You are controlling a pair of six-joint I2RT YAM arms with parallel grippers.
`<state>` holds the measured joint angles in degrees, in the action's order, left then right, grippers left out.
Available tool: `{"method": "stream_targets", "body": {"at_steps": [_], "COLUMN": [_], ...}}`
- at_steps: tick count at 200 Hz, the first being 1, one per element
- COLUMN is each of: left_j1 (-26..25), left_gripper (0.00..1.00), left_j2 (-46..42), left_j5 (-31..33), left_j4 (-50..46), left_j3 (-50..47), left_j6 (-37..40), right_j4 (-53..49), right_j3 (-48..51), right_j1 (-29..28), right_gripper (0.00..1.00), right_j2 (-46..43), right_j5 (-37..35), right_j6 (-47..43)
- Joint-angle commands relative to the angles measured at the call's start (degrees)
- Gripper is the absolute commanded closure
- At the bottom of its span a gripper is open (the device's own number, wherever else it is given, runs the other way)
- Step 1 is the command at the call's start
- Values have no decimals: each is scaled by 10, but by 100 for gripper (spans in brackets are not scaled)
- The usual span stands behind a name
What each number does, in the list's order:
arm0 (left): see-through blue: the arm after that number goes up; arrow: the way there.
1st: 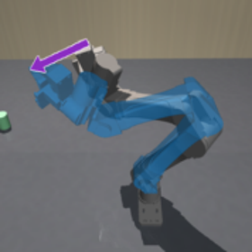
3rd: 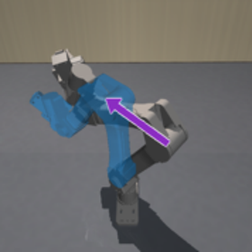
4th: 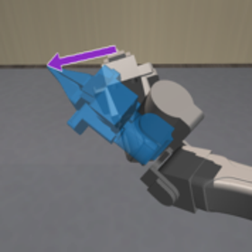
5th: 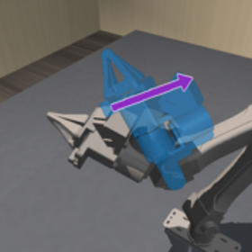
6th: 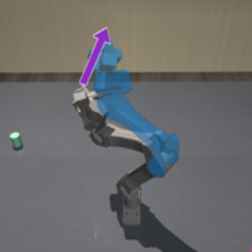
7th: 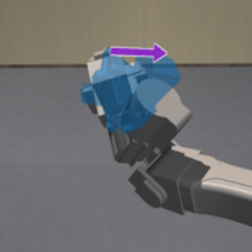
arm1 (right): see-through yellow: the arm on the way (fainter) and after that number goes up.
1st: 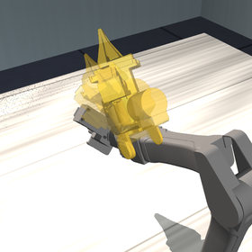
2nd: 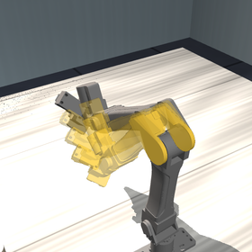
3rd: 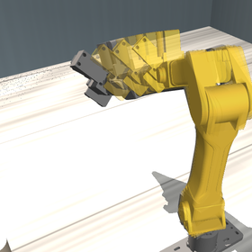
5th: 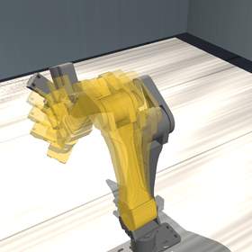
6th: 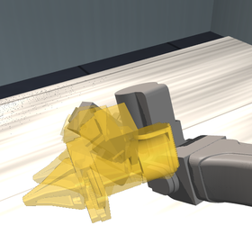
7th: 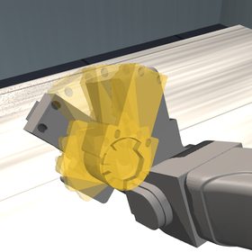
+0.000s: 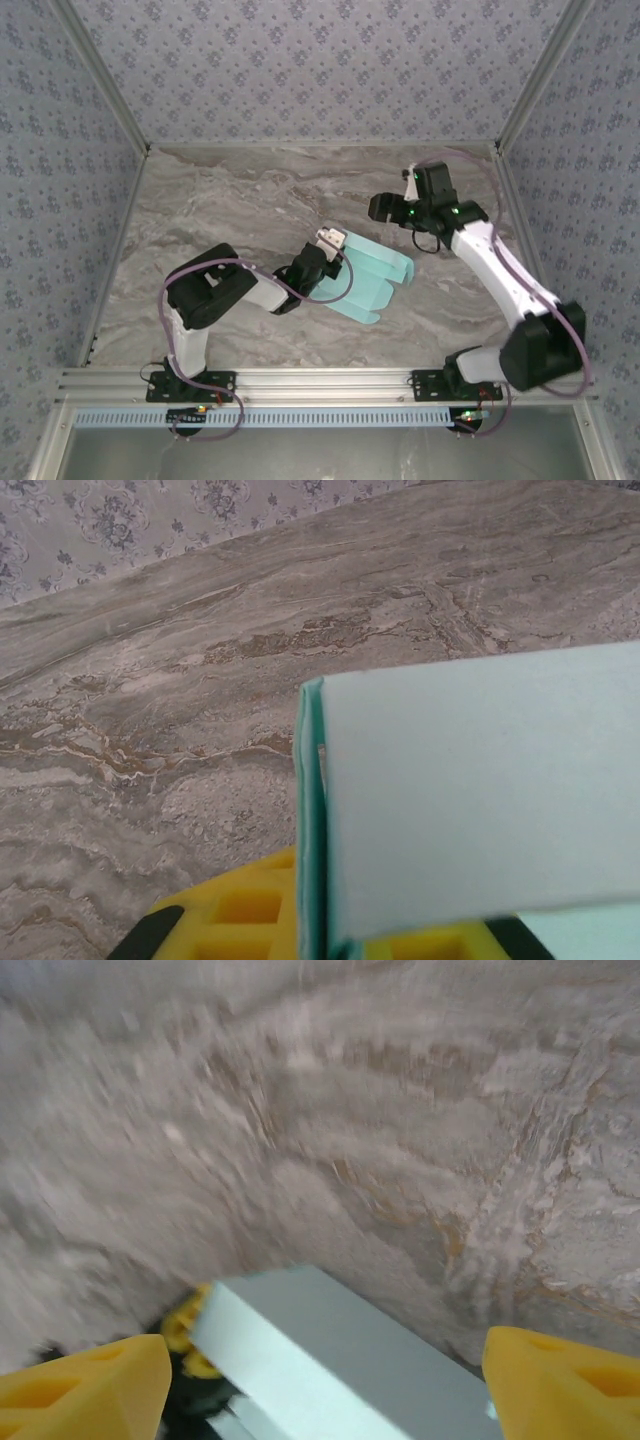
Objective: Fold the paper box
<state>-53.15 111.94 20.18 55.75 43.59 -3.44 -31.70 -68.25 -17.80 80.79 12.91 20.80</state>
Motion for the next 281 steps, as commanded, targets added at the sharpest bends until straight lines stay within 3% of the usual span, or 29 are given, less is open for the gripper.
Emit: {"method": "stream_targets", "body": {"at_steps": [1, 12, 23, 96, 112, 121, 152, 169, 185, 193, 200, 214, 231, 281], "left_j1": [1, 1, 1, 1, 3, 8, 18, 33, 57, 70, 87, 121, 121, 100], "left_gripper": [81, 77, 75, 73, 61, 55, 50, 46, 44, 44, 44, 49, 49, 51], "left_j2": [13, 11, 7, -2, -26, -48, -86, -62, -8, 15, 26, 34, 44, 52], "left_j5": [10, 14, 13, 3, 4, -17, -59, -73, -121, -146, -163, -264, -269, -261], "left_j4": [37, 44, 45, 51, 53, 52, 64, 100, 198, 220, 215, 205, 235, 182], "left_j3": [6, 1, -2, -14, -33, -48, -78, -81, -77, -63, -48, -34, -44, -32], "left_j6": [-3, -7, -6, -5, -23, -32, -19, -19, 8, 23, -9, -45, -43, 17], "right_j4": [-98, -123, -141, -138, -134, -130, -133, -130, -130, -130, -130, -132, -133, -140], "right_j3": [-52, -81, -98, -111, -107, -105, -103, -101, -99, -99, -99, -99, -96, -98], "right_j1": [15, 18, 18, 14, 9, 7, 0, -4, -5, -6, -6, -7, -8, -9], "right_gripper": [26, 36, 39, 39, 40, 40, 44, 45, 46, 47, 47, 48, 48, 48], "right_j2": [83, 125, 154, 216, 219, 219, 223, 223, 223, 224, 224, 225, 224, 227], "right_j5": [103, 145, 172, 137, 128, 123, 112, 112, 112, 113, 112, 116, 120, 151], "right_j6": [-156, -181, -211, -236, -236, -235, -236, -235, -234, -233, -232, -231, -232, -227]}}
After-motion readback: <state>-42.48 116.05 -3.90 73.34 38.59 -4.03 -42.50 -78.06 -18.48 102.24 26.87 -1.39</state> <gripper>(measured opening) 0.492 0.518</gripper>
